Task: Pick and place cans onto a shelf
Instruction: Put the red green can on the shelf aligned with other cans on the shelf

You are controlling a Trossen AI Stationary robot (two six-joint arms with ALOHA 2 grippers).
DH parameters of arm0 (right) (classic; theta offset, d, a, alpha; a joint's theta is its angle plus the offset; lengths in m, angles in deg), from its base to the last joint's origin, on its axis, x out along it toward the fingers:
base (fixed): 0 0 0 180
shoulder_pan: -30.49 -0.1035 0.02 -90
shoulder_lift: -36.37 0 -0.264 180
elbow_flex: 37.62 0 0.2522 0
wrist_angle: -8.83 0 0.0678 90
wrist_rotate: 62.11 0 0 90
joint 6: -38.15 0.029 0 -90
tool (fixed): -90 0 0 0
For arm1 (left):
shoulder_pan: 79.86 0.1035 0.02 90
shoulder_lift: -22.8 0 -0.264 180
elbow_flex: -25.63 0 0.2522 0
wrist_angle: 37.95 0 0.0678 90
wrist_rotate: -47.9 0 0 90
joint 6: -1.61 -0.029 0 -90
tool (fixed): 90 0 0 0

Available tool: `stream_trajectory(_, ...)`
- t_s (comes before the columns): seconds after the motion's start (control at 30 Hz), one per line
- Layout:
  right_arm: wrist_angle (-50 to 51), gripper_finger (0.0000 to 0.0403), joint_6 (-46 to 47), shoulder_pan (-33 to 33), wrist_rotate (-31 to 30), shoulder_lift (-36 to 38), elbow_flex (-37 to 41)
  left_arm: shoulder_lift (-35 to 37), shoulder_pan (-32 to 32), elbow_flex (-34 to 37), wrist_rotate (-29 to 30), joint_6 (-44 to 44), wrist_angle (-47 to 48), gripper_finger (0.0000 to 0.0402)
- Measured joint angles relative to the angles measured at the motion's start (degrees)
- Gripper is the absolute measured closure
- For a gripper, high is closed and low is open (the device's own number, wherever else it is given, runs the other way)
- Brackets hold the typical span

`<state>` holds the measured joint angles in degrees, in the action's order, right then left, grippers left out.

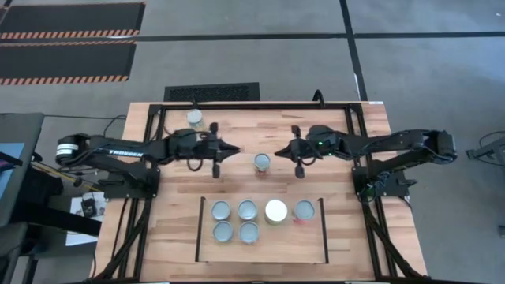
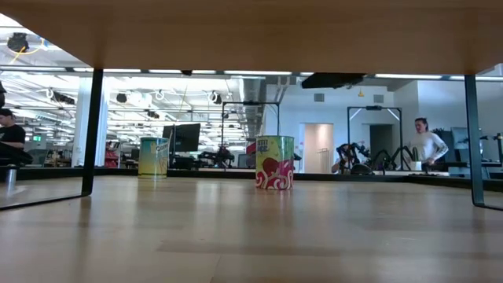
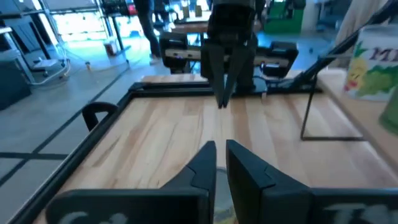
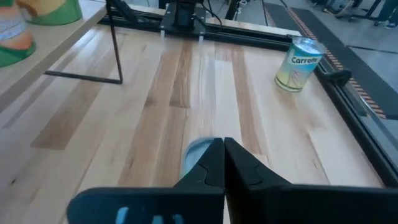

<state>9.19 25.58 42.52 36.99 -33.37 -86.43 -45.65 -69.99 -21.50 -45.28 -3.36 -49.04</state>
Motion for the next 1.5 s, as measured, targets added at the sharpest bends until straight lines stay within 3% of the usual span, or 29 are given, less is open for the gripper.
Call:
stream_trajectory(0.3, 9.9, 0.0327, -3.0, 0.4, -0.5, -9.4, -9.7, 7.9, -0.1, 12.3, 0.5, 3.1, -6.9, 0.0377)
stream_trajectory(0.57, 17.8, 0.0228, -7.5, -2.2, -0.2, -17.4, -16.6, 9.7, -0.1, 15.8, 2.6, 4.3, -8.9, 0.0377)
stream_trajectory(0.77, 21.2, 0.0199, -10.0, -2.4, -0.8, -22.4, -19.4, 9.8, -0.1, 16.1, 2.6, 4.2, -9.2, 0.0377)
stream_trajectory(1.0, 21.3, 0.0229, -14.3, -2.7, -6.4, -25.8, -19.9, 9.8, -0.1, 16.1, 3.7, 4.1, -9.3, 0.0377)
stream_trajectory(1.27, 22.0, 0.0308, -15.1, -2.2, -9.7, -26.8, -20.0, 9.8, -0.1, 16.1, 4.1, 4.1, -9.3, 0.0377)
stream_trajectory(1.5, 24.9, 0.0373, -11.5, -2.2, -12.7, -23.3, -19.7, 9.7, -0.1, 16.1, 4.1, 6.6, -6.8, 0.0377)
